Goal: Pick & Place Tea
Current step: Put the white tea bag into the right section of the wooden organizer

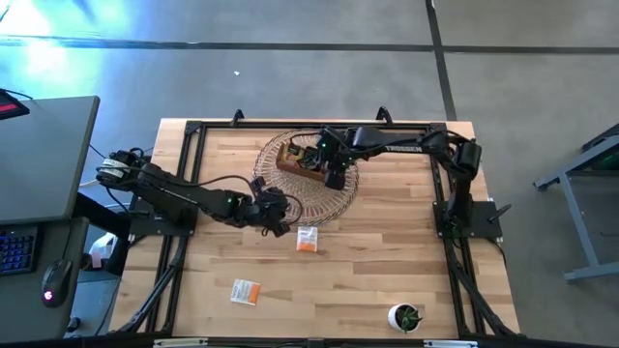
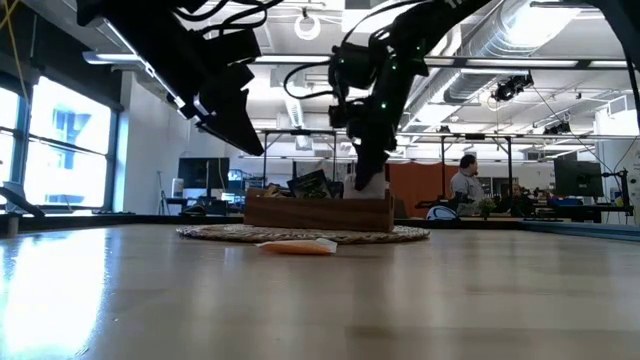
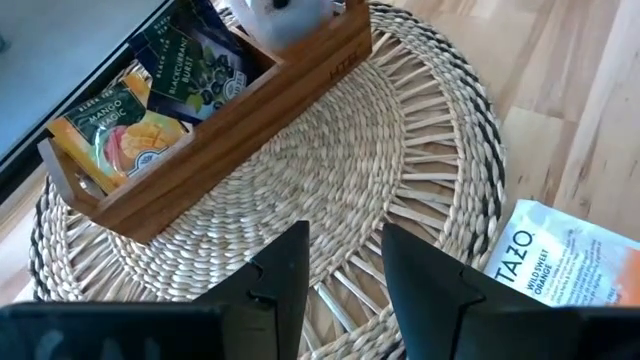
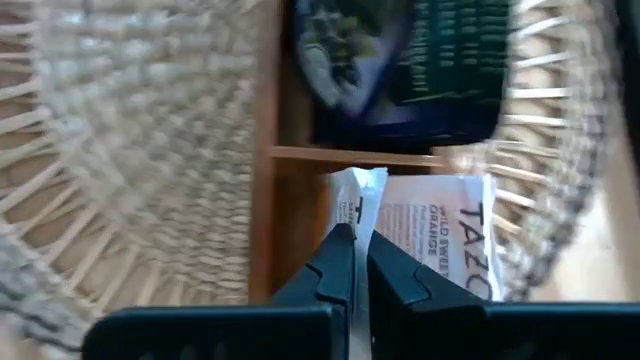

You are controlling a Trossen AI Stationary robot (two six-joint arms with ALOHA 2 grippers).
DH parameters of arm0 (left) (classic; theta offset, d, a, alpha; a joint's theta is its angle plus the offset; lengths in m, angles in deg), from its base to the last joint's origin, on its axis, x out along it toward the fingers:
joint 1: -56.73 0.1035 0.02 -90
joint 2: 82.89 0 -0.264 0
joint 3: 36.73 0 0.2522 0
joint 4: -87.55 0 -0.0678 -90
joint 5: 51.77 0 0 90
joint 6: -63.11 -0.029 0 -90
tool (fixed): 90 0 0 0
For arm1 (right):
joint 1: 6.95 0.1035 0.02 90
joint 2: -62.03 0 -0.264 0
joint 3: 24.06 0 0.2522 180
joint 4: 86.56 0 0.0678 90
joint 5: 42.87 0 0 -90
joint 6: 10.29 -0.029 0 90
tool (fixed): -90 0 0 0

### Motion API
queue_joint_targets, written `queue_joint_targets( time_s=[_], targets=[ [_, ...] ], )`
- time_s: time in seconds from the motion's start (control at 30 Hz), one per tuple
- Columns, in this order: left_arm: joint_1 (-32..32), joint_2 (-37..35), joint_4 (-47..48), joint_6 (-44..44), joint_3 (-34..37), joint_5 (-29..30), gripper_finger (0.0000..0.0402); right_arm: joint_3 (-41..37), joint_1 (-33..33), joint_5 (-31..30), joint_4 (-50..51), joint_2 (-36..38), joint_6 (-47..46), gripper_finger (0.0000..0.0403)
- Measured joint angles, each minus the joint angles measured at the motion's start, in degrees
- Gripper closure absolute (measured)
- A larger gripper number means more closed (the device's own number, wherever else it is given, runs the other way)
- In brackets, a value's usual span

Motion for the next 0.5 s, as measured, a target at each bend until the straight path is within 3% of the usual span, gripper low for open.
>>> queue_joint_targets(
  time_s=[0.1, 0.33, 0.5],
  targets=[
    [0.0, 0.0, 0.0, 0.0, 0.0, 0.0, 0.0276, 0.0, 0.0, -3.1, 0.0, 0.0, 1.1, 0.0378],
    [0.0, 0.0, 0.3, 0.0, 0.0, -0.2, 0.0276, 0.0, -0.2, -2.8, 0.1, 0.0, 1.3, 0.0316],
    [0.0, 0.0, 1.3, 0.0, 0.0, -0.8, 0.0276, 2.6, -0.2, -11.6, 2.1, 0.0, 1.5, 0.0284]
  ],
)
